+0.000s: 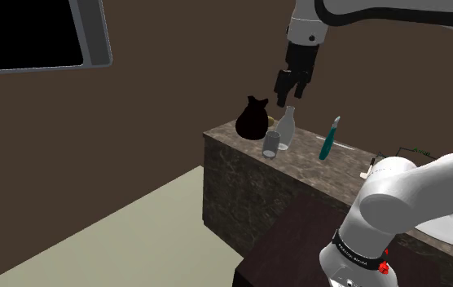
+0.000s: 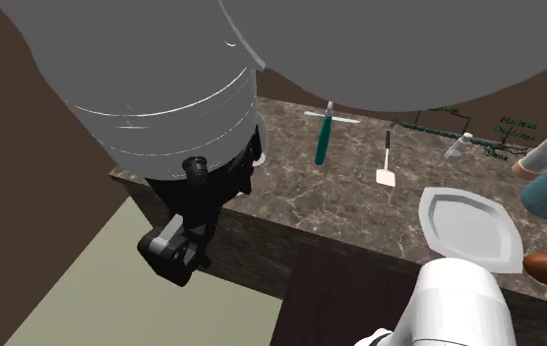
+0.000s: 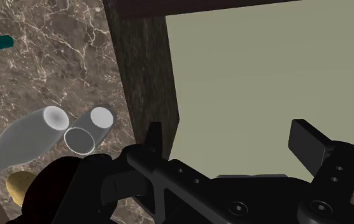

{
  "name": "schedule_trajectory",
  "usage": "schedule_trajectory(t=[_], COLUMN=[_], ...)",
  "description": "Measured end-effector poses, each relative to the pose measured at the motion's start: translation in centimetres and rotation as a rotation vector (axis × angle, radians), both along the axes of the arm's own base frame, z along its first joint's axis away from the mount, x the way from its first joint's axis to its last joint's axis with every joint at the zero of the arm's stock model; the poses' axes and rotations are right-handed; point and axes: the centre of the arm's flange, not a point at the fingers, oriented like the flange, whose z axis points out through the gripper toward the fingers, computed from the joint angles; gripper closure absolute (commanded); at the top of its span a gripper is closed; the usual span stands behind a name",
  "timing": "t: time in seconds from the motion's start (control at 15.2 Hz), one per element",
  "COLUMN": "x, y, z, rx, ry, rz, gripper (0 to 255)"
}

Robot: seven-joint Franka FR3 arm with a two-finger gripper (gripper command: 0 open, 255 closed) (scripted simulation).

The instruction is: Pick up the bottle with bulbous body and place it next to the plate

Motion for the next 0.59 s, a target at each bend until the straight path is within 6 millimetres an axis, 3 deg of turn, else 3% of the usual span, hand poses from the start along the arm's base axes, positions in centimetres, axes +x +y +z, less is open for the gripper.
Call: schedule_trajectory(t=[0.13,0.59], x=[0.2,3.2], y=[-0.6,-9.0], z=[-0.1,-2.1], rx=[0.001,0.020], ry=[0.001,0.011], rz=[0.000,0.005], gripper=[0,0])
